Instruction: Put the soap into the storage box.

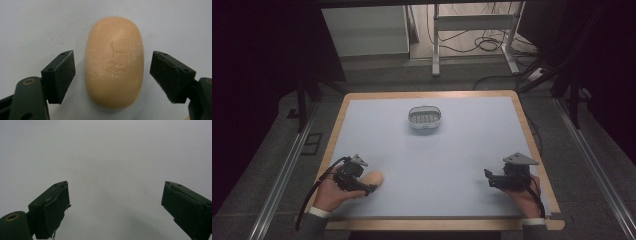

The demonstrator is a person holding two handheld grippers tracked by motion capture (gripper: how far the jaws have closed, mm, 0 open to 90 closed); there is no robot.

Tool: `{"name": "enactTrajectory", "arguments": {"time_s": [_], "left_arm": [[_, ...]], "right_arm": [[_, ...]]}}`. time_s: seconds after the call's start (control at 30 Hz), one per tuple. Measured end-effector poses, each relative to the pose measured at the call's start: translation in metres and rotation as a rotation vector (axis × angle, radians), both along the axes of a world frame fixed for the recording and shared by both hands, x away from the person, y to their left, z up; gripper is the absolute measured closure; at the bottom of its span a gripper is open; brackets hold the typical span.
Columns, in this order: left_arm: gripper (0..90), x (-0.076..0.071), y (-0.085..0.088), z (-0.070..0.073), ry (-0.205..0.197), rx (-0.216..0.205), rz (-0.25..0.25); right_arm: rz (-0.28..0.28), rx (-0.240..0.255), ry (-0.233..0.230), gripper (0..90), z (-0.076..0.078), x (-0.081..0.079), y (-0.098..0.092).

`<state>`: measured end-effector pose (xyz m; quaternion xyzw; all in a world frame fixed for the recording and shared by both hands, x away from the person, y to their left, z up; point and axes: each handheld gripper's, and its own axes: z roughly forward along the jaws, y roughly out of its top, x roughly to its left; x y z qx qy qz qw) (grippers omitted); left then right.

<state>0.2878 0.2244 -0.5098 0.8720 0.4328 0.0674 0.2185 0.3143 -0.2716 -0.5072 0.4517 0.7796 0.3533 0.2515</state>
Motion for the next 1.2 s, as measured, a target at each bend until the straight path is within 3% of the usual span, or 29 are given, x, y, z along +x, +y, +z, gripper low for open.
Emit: {"name": "enactTrajectory", "arguments": {"time_s": [0.27,0.5,1.2], "left_arm": [[23.7,0.002,-0.0046,-0.0052,0.016,0.019,-0.01],[31.8,0.0038,-0.0075,-0.0089,0.027,0.033,-0.013],[32.2,0.0044,-0.0076,-0.0091,0.022,0.034,-0.008]], "right_arm": [[-0.005,-0.004,0.006,7.7,-0.0011,0.0006,-0.0009],[-0.012,-0.005,0.008,7.7,-0.0014,0.0007,-0.001],[-0.016,-0.013,0.005,7.7,-0.0019,0.0009,-0.0017]]}}
